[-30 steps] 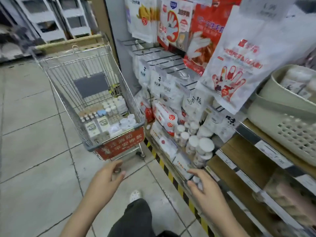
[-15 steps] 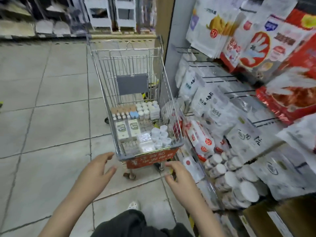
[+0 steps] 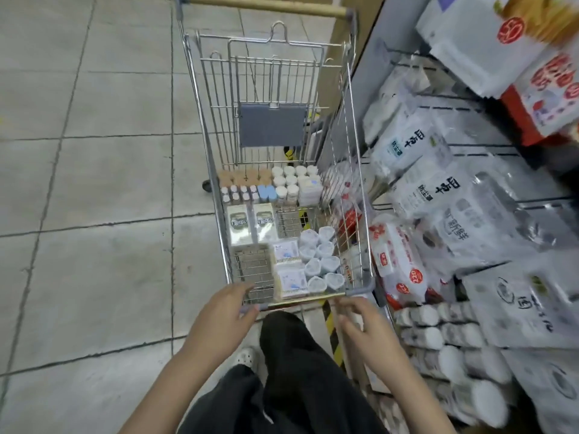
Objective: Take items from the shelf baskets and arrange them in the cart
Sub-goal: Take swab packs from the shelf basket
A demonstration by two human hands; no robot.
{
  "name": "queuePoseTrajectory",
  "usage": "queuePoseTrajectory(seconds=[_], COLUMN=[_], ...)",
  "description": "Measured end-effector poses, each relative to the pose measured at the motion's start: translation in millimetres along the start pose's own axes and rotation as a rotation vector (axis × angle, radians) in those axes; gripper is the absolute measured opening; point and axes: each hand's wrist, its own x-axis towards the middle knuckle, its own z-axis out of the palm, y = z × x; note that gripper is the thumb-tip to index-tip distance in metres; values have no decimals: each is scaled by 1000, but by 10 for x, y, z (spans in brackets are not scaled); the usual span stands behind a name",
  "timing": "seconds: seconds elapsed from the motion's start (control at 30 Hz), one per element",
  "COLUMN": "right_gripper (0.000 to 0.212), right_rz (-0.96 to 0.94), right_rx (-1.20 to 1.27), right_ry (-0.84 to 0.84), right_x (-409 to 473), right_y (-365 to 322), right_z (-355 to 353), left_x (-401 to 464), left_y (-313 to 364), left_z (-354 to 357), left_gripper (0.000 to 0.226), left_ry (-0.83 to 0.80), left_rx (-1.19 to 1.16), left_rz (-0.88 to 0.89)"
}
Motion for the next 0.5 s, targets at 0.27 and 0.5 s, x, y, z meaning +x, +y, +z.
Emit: queuePoseTrajectory(seconds=[0.27,0.5], right_gripper=[31,41], right_rz=[0,104], right_rx=[-129,-241], right_ry=[-175,-306], right_x=[1330,2317], right_y=[113,316], right_z=[211,579], left_x=[844,1602], left_y=[6,-229], left_z=[441,1017], left_gripper=[35,34], left_ry=[-77,-255], left_rx=[-81,-107], left_rz=[-189,-366])
